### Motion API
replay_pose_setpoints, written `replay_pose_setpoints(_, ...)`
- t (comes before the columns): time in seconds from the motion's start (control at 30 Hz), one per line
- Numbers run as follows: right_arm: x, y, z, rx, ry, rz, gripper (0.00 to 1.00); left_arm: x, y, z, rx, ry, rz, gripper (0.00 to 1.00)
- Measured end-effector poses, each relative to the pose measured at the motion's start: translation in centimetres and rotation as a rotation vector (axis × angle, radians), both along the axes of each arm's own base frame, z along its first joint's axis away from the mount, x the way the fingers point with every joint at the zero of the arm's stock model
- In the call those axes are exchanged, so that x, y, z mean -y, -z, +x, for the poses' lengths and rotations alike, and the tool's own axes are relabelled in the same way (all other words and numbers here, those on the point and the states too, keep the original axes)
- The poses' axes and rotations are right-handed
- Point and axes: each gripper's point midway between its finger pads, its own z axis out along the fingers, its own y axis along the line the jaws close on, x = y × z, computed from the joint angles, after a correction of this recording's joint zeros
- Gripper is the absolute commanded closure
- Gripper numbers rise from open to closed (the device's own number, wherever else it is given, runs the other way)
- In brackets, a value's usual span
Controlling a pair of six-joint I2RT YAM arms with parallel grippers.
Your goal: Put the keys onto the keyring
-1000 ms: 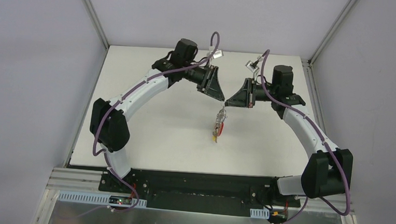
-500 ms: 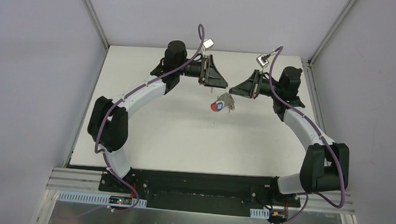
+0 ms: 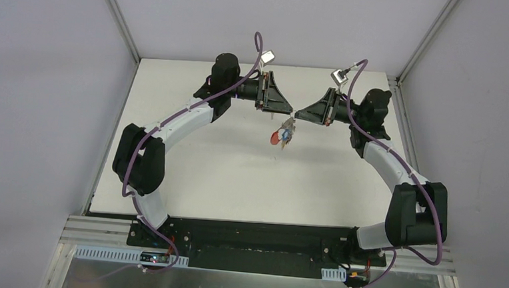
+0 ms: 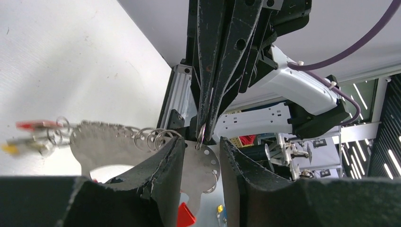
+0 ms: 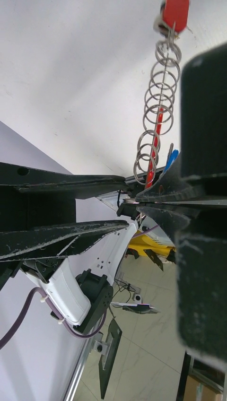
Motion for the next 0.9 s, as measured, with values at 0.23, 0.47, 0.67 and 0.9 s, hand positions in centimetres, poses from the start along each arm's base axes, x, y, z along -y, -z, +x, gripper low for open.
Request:
replay_pose_setpoints(0.23,0.2,-0.3,0.1,0.012,0.009,0.015,1.00,0.5,1.0,-0.8,-0.015,0.019,0.013,0.75)
replay_pose_setpoints(0.47,0.3,0.3,-0.1,-0.004,0.009,0.019,1.00,1.1,1.0,-1.5,-0.014,0.036,0.014,0.87)
replay_pose_setpoints(0.67,0.3,0.2,-0.1,0.009,0.009,0.022,1.00,1.1,1.1,-1.5,-0.014,0.037,0.014,1.00)
replay_pose_setpoints(0.9,0.3,0.4,-0.1,0.014,0.011,0.022,0.91,1.1,1.1,-1.6,-0.013,0.040,0.015,1.00)
